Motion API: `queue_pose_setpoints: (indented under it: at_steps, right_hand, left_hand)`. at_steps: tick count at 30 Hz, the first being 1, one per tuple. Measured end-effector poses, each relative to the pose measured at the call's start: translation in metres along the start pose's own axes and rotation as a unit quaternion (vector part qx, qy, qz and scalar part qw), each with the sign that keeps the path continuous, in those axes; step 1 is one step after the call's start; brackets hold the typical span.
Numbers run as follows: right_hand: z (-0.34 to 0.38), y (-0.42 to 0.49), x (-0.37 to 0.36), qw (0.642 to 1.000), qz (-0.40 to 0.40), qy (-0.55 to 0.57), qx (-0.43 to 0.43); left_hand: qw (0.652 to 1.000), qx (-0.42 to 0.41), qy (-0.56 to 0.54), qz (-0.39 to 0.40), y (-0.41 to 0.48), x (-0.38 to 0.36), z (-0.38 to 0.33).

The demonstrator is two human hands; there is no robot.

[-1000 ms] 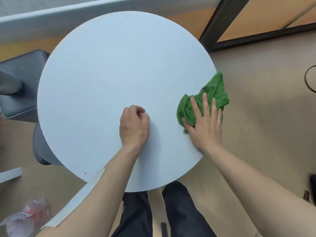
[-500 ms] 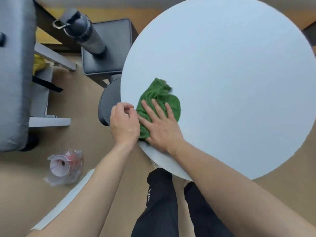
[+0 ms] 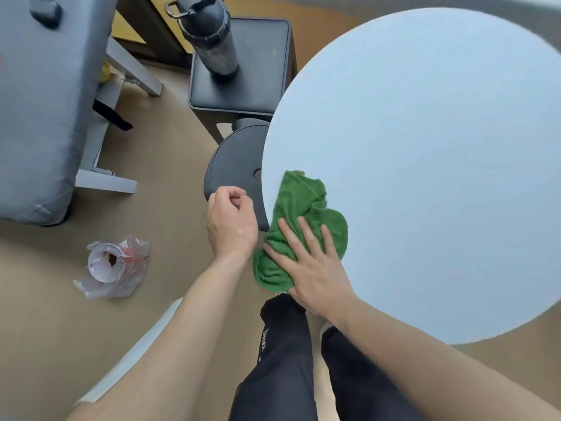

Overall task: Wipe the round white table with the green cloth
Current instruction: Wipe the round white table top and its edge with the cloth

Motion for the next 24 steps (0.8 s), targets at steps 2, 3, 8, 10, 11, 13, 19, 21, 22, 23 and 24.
queue_pose_setpoints:
  at_steps: [2, 3, 8, 10, 11, 13, 19, 21, 22, 23, 24]
  right_hand:
    - [-0.003, 0.012, -0.001, 1.0, 0.015, -0.01, 0.02]
    - [-0.008, 0.027, 0.004, 1.0, 0.013, -0.013, 0.024]
    - [-0.066, 0.145, 0.042, 0.998, -0.029, -0.009, -0.047]
    - [-0.105, 0.189, 0.059, 0.993, -0.036, 0.004, -0.109]
    - [-0.128, 0.205, 0.067, 0.988, -0.044, 0.016, -0.147]
    - [-0.175, 0.22, 0.08, 0.973, -0.054, 0.044, -0.22]
    - [-0.156, 0.189, 0.07, 0.95, -0.061, 0.06, -0.3]
    - [-0.106, 0.162, 0.059, 0.965, -0.051, 0.054, -0.25]
    - [-0.081, 0.147, 0.054, 0.974, -0.05, 0.052, -0.214]
    - [-0.058, 0.133, 0.047, 0.982, -0.049, 0.049, -0.177]
    - [-0.04, 0.121, 0.04, 0.988, -0.042, 0.045, -0.142]
  left_hand:
    - [1.0, -0.001, 0.003, 0.007, 0.006, 0.0, -0.004]
    - [1.0, -0.005, 0.002, 0.009, 0.01, -0.001, -0.005]
    - [1.0, -0.01, -0.013, 0.011, 0.033, -0.008, -0.005]
    - [1.0, -0.004, -0.017, 0.021, 0.041, -0.012, -0.006]
    - [0.999, -0.002, -0.018, 0.028, 0.044, -0.014, -0.008]
    - [0.999, -0.006, -0.021, 0.046, 0.051, -0.016, -0.013]
    - [0.996, -0.046, -0.03, 0.068, 0.069, -0.015, -0.036]
    - [0.996, -0.05, -0.031, 0.069, 0.073, -0.017, -0.042]
    - [0.996, -0.051, -0.03, 0.069, 0.074, -0.018, -0.045]
    - [0.996, -0.054, -0.029, 0.071, 0.074, -0.02, -0.048]
    - [0.995, -0.059, -0.027, 0.075, 0.075, -0.023, -0.052]
Point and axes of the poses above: each hand's wrist, its own y-axis towards the middle knuckle, its own x-axis out of the back of the hand, z = x × y, the point moved 6 cm from there along y, towards the middle knuckle, and after that the axes turned 8 degrees about -y, right-handed, at the moved point
